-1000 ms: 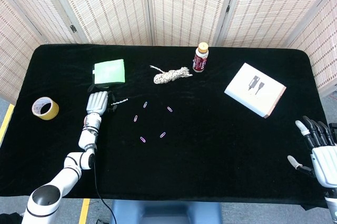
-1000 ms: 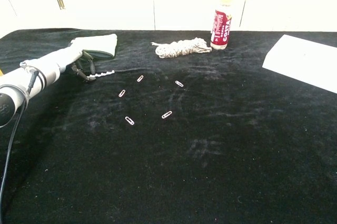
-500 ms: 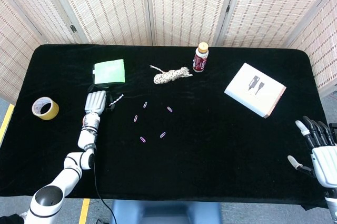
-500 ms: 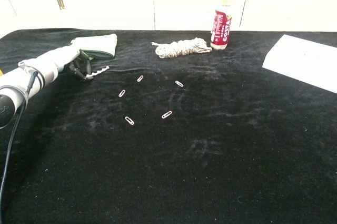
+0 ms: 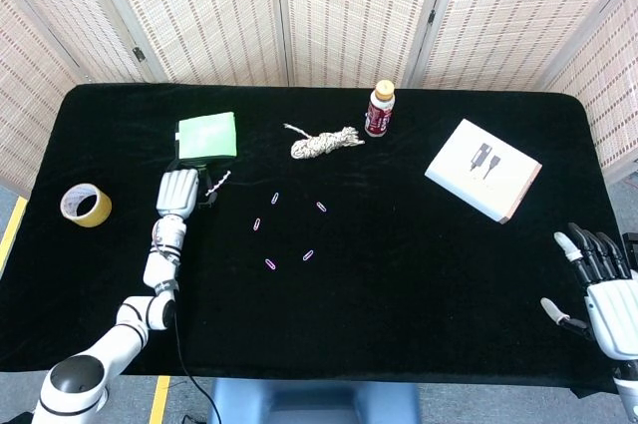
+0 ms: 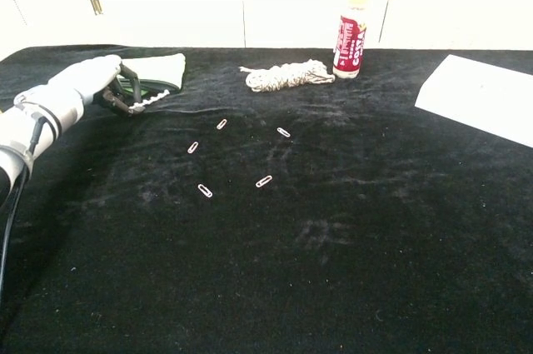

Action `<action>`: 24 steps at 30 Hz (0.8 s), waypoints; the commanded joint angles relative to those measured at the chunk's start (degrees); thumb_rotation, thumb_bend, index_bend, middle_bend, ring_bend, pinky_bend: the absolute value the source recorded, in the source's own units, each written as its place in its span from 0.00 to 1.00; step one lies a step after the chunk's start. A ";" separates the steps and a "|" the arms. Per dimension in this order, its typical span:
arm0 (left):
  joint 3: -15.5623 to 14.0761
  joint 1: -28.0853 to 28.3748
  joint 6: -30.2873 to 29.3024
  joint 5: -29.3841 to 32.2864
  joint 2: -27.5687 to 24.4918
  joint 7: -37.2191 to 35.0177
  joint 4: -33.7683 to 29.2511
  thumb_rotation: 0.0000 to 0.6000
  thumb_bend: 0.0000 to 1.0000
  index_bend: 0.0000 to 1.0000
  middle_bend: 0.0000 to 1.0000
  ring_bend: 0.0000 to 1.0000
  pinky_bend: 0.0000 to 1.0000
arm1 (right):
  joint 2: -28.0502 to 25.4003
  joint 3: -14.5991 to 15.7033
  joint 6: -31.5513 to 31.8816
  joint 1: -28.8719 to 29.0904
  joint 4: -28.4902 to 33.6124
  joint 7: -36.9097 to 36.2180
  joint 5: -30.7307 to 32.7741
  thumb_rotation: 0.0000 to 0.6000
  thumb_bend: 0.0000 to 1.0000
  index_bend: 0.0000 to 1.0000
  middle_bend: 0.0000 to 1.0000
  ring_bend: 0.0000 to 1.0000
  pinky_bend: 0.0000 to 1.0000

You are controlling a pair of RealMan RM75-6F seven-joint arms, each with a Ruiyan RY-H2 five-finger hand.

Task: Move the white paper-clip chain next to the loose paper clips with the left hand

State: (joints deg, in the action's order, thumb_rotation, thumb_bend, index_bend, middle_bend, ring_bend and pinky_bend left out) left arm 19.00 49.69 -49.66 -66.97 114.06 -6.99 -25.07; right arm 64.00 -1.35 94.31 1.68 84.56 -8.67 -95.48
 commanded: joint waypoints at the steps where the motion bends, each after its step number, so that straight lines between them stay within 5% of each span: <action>1: -1.12 -2.96 -4.93 -1.47 -2.67 2.20 -6.69 1.00 0.52 0.84 1.00 1.00 1.00 | 0.04 0.22 0.49 -0.14 -0.09 -0.06 -0.60 1.00 0.22 0.00 0.00 0.00 0.00; 15: -6.37 -13.34 -19.55 -5.21 -13.84 15.82 -37.68 1.00 0.52 0.84 1.00 1.00 1.00 | 0.05 1.49 2.81 -0.81 -0.74 -0.65 -3.78 1.00 0.22 0.00 0.00 0.00 0.00; 24: -10.08 -16.98 -22.86 -7.42 -15.68 20.80 -45.38 1.00 0.52 0.84 1.00 1.00 1.00 | 0.08 2.35 4.84 -1.40 -1.31 -0.98 -6.10 1.00 0.22 0.00 0.00 0.00 0.00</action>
State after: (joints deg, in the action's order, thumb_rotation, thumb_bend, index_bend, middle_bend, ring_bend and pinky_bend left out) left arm 9.26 32.95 -72.57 -74.07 98.44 13.49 -70.17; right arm 64.07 0.88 98.90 0.37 83.34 -9.61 -101.34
